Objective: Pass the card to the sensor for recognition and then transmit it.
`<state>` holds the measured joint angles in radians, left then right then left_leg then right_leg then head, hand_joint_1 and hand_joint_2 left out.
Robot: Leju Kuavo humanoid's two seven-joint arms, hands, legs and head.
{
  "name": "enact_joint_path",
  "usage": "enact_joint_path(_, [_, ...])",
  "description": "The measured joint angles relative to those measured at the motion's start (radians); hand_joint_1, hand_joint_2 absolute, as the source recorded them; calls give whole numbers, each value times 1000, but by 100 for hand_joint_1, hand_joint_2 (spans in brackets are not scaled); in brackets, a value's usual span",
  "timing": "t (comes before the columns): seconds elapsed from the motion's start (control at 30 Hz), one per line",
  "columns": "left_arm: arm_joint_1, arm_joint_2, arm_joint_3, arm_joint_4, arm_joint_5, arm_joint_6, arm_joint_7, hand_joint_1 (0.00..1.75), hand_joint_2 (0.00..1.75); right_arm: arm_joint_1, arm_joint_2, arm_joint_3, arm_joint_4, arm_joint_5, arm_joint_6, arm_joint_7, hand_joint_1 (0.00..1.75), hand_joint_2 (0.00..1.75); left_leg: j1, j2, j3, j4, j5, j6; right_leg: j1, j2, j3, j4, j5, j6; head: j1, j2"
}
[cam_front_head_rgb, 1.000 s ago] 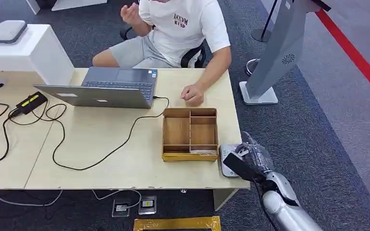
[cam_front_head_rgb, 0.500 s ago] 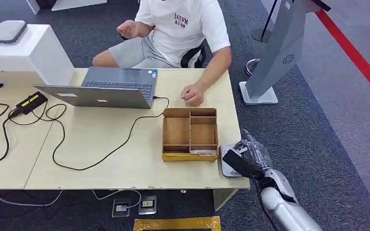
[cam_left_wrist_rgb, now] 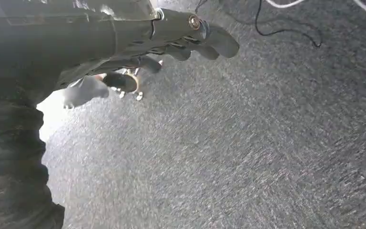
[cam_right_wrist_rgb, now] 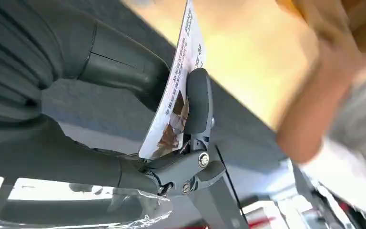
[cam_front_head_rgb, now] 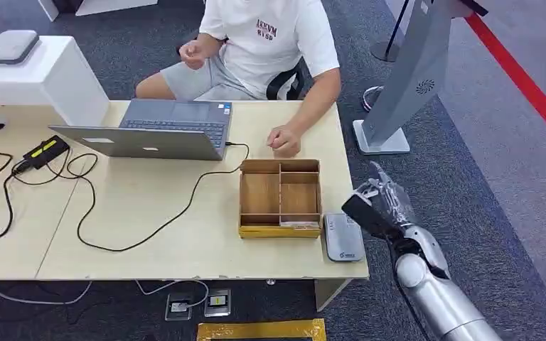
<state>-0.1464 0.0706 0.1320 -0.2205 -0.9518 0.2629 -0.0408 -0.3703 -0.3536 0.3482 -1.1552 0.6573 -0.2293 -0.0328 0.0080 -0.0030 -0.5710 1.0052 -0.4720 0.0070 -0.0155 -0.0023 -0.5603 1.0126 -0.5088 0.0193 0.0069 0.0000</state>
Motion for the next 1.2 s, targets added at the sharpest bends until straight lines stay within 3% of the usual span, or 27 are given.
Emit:
enact_joint_path(0.27, [-30, -2, -33, -8, 7, -23, 8, 0, 175, -184, -7, -73, -35, 83, 38, -79, 175, 175, 0, 0, 0, 0, 1, 0, 0, 0, 0, 0, 1, 0, 0, 0])
enact_joint_path(0.53, [-46, -2, -69, -18, 9, -39, 13, 0, 175, -314, 9, -82, -10, 123, 48, -140, 175, 175, 0, 0, -2, 0, 1, 0, 0, 0, -1, 1, 1, 0, -1, 0])
enact_joint_path(0.83, [-81, 0, -129, -34, 21, -77, 33, 0, 175, -524, 97, -49, 273, 223, 3, -211, 175, 175, 0, -1, -2, 0, 2, 0, 1, -1, 0, 1, 1, 0, -1, 0])
enact_joint_path(1.2, [-73, 2, -174, -37, 41, -60, 38, 0, 175, -579, 174, -5, 516, 246, -10, -198, 175, 175, 0, -2, -2, 0, 1, 0, 0, -2, 0, 1, 1, 0, 0, 0])
